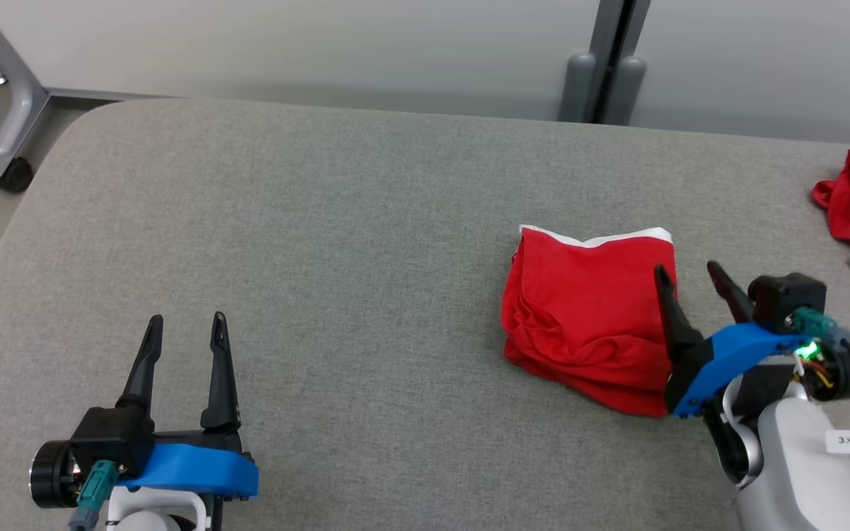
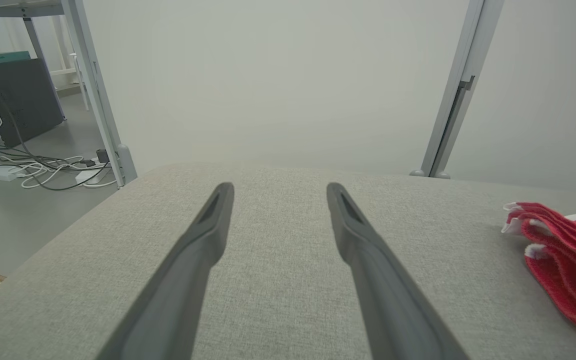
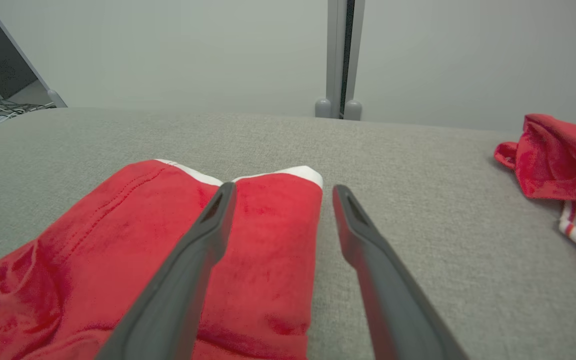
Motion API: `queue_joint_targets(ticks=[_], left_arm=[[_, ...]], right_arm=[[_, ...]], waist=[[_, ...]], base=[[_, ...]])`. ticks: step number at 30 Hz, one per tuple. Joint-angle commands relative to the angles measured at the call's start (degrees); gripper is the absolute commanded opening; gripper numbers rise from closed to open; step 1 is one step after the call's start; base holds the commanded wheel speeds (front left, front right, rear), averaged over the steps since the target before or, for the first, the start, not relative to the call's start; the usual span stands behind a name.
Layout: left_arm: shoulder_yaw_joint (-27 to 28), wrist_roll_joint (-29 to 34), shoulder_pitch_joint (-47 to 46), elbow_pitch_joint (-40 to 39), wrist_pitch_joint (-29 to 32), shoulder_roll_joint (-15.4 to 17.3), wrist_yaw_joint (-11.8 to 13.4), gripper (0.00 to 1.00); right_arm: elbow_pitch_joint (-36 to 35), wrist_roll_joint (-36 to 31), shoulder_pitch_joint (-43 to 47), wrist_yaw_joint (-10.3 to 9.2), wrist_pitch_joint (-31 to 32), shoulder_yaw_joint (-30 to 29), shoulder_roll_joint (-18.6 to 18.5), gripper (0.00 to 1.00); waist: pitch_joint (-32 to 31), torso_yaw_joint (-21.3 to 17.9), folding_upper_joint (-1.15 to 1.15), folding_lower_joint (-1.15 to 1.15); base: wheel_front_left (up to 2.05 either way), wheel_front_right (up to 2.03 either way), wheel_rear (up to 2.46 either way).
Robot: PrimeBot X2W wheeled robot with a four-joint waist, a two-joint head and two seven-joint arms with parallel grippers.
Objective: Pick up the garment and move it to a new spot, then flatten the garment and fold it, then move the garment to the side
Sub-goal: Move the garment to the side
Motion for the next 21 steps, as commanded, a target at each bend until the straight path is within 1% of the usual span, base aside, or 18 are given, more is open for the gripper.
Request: queue_joint_targets(ticks=[1,11,16,19,20,21], left_arm=[[-0.2,-0.3,-0.9,0.4,-0.4,0.1,0.1,1.00],[-1.0,-0.4,-2.7,2.0,-1.3,-0.1,0.1,1.00],[-1.7,-0.6,-3.2,2.8,-1.5,-0.2,0.0,1.00],[-2.2,-0.8,-3.4,3.2,-1.7,-0.3,0.0,1.00],[-2.2,-0.9,-3.4,3.3,-1.6,-0.4,0.0,1.00],[-2.3,-0.9,-3.4,3.4,-1.7,-0.4,0.1,1.00]], right_arm=[[1.6,-0.6,0.7,0.03,-0.5,-0.2,-0.1,1.00],[14.1,-1.6,0.7,0.03,-2.9,-1.3,-0.1,1.00],[19.8,-0.9,-0.5,0.04,-4.2,1.3,0.0,1.00],[22.2,0.7,-1.9,0.05,-5.2,3.1,0.2,1.00],[23.0,1.3,-2.4,0.06,-5.6,3.6,0.2,0.90],[23.5,1.8,-2.9,0.08,-6.0,4.0,0.2,0.31]], waist=[[0.7,0.7,0.00,-0.01],[1.8,1.4,0.00,-0.01],[1.7,1.6,0.00,-0.01],[1.8,1.7,0.00,-0.01],[1.7,1.7,0.00,-0.01],[1.7,1.6,0.00,-0.01]], base=[[0.00,0.00,0.00],[0.00,0.00,0.00],[0.00,0.00,0.00],[0.00,0.00,0.00],[0.00,0.00,0.00],[0.00,0.00,0.00]])
